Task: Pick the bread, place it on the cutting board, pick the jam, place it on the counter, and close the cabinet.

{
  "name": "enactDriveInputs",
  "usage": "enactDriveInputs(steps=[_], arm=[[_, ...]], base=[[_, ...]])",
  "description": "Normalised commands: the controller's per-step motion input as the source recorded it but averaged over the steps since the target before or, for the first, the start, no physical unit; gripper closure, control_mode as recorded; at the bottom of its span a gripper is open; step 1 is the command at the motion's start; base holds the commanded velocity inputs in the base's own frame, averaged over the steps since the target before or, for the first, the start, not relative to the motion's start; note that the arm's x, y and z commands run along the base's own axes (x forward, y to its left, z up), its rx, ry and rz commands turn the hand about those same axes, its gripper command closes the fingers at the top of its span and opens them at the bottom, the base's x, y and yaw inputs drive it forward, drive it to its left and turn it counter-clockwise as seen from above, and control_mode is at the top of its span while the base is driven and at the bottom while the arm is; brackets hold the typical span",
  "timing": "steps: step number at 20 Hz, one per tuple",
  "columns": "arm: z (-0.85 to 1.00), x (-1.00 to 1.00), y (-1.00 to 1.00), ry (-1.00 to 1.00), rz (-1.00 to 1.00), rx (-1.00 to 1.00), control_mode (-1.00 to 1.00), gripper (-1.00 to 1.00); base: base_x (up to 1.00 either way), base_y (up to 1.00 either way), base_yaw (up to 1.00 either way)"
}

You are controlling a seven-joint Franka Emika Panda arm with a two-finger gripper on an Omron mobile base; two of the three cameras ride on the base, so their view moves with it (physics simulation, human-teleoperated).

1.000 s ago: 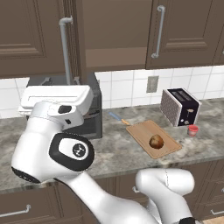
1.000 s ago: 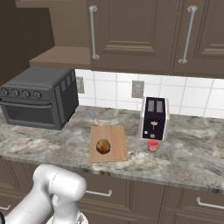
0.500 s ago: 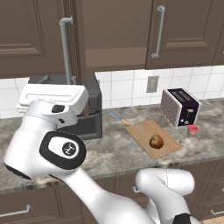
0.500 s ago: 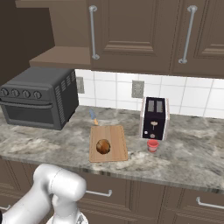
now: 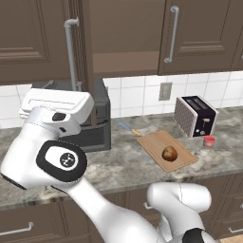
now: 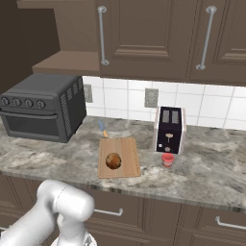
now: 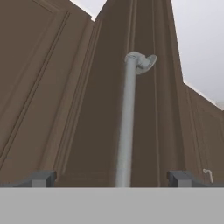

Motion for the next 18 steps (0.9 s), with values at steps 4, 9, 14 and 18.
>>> enactDriveInputs(steps=[4,9,14,18], arm=[[0.00,0.02,0.00,-0.02,-0.04,0.00,-1.00,-1.00],[0.00,0.04,-0.10,-0.02,-0.03,0.00,-1.00,-1.00],[0.00,0.09,-0.23,-0.01,-0.01,0.01,-1.00,-1.00],[0.00,0.11,-0.23,0.00,0.00,0.00,-1.00,-1.00]], base=[[0.00,0.00,0.00],[0.00,0.00,0.00],[0.00,0.00,0.00],[0.00,0.00,0.00]])
